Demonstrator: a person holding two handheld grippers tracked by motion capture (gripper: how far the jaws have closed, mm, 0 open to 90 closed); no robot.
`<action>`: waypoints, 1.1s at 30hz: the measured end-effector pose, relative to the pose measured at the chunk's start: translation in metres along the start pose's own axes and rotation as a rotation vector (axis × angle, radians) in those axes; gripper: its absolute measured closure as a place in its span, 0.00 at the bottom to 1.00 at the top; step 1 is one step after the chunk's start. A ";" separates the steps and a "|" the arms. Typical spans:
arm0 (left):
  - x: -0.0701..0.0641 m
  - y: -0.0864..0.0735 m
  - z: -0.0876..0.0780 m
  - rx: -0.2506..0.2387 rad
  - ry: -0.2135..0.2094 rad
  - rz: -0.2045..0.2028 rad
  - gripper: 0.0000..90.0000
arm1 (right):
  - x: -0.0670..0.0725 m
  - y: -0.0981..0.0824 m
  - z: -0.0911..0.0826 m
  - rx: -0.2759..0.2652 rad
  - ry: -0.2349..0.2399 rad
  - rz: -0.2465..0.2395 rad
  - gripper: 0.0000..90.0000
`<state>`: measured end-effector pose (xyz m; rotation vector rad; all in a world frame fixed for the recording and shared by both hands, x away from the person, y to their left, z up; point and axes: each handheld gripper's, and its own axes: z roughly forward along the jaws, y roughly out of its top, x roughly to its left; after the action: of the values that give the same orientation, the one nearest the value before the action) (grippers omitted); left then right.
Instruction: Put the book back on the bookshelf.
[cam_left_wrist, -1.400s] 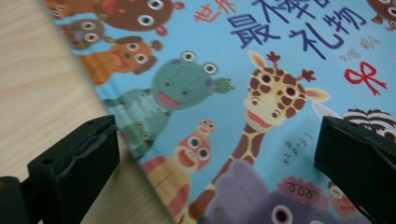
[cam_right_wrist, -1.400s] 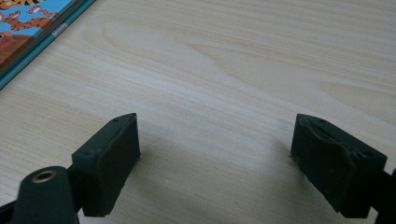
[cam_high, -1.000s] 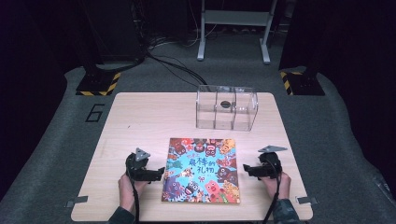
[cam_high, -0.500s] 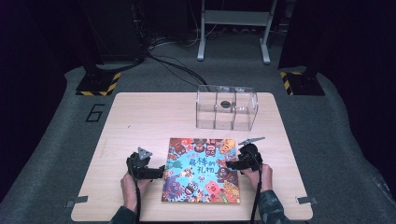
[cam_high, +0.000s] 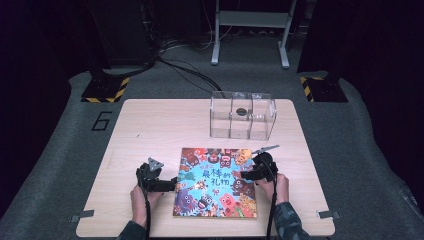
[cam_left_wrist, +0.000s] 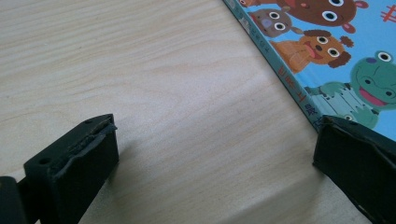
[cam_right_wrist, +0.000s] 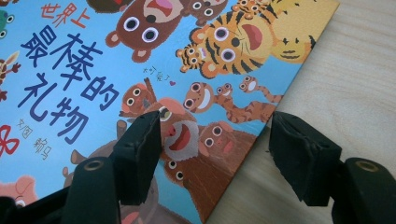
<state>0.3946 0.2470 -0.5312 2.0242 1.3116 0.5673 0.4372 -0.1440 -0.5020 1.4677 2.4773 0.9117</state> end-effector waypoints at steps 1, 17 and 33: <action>0.000 0.000 0.000 0.004 -0.006 0.008 0.00 | 0.000 0.000 0.000 -0.002 -0.003 0.000 0.38; -0.003 0.000 0.001 -0.011 -0.019 0.005 0.00 | -0.010 0.001 -0.002 -0.011 0.039 0.078 0.50; -0.004 -0.001 0.000 -0.007 -0.026 0.024 0.00 | -0.014 0.004 -0.004 -0.010 0.070 0.120 0.50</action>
<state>0.3920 0.2433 -0.5315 2.0377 1.2700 0.5539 0.4464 -0.1564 -0.4991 1.6229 2.4514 1.0109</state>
